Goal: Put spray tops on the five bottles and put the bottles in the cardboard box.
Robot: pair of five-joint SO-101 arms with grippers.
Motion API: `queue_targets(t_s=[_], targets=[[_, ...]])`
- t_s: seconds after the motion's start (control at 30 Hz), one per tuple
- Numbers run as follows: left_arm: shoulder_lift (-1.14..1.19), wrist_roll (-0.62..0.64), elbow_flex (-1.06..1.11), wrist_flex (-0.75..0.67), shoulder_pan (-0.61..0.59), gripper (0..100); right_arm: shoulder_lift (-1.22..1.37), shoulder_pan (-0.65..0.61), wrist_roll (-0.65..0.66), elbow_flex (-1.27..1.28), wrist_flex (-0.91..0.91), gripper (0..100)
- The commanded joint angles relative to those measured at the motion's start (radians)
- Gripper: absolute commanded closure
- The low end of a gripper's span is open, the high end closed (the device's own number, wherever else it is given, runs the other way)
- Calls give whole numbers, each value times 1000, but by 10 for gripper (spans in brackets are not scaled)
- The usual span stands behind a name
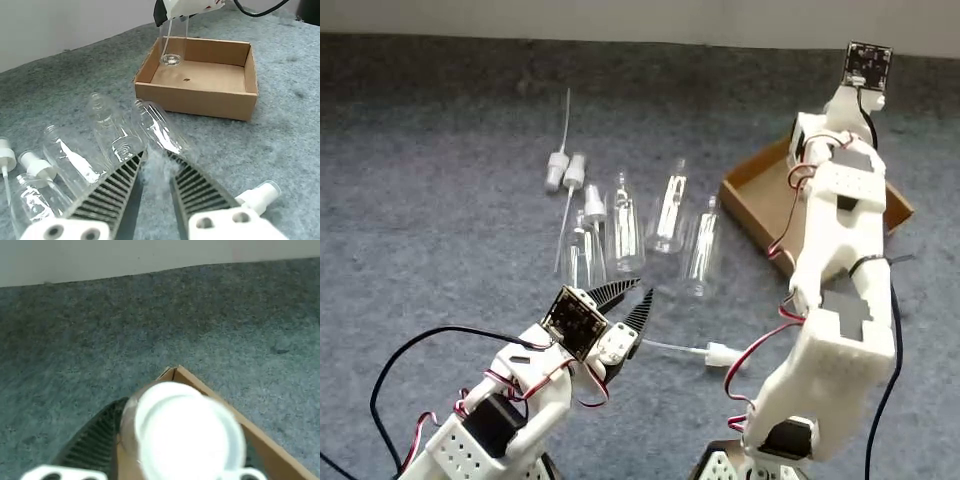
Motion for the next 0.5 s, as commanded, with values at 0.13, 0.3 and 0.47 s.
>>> queue_targets(t_s=[0.13, 0.3, 0.47], targets=[[-5, 2, 21, 3, -10, 995, 93, 15, 12, -188, -35, 930], [-5, 2, 21, 3, -10, 995, 165, 16, 12, -268, -35, 930], [-5, 2, 21, 3, -10, 995, 222, 16, 12, -334, -31, 930]])
